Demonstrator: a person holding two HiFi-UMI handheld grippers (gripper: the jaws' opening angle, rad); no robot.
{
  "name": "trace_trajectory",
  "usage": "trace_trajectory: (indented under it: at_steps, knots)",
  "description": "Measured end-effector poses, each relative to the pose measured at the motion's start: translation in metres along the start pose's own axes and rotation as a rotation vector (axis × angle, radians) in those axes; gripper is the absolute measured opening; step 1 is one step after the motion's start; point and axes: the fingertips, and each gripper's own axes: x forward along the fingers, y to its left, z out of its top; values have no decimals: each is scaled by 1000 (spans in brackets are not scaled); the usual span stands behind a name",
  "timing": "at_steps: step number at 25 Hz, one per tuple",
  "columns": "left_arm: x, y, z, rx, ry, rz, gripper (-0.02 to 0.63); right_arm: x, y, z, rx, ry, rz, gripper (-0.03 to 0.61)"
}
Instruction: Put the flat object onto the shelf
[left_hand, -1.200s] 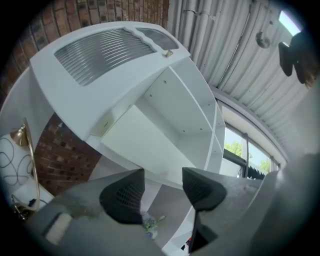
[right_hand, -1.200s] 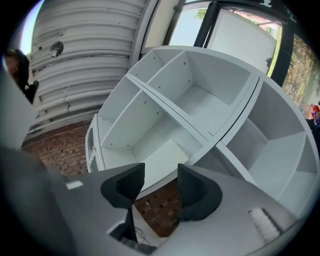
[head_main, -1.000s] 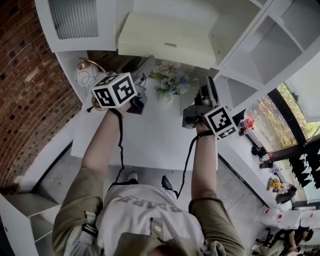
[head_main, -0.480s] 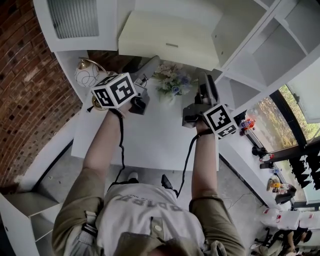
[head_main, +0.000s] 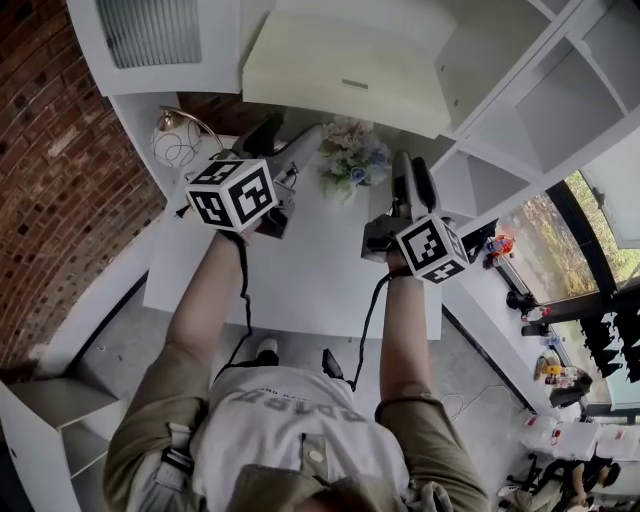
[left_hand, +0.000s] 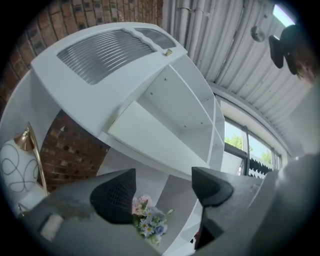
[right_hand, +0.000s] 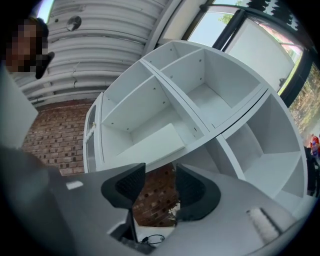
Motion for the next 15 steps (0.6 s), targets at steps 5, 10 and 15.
trace_trajectory:
  at_steps: [5, 10, 15]
  knots:
    - [-25, -11, -10, 181, 31, 65, 357, -28, 9, -9, -147, 16, -15, 154]
    - [-68, -29, -25, 412, 59, 159, 281, -67, 20, -26, -270, 45, -25, 126]
    - [-114, -53, -41, 585, 56, 249, 189, -110, 32, -40, -355, 70, -28, 82]
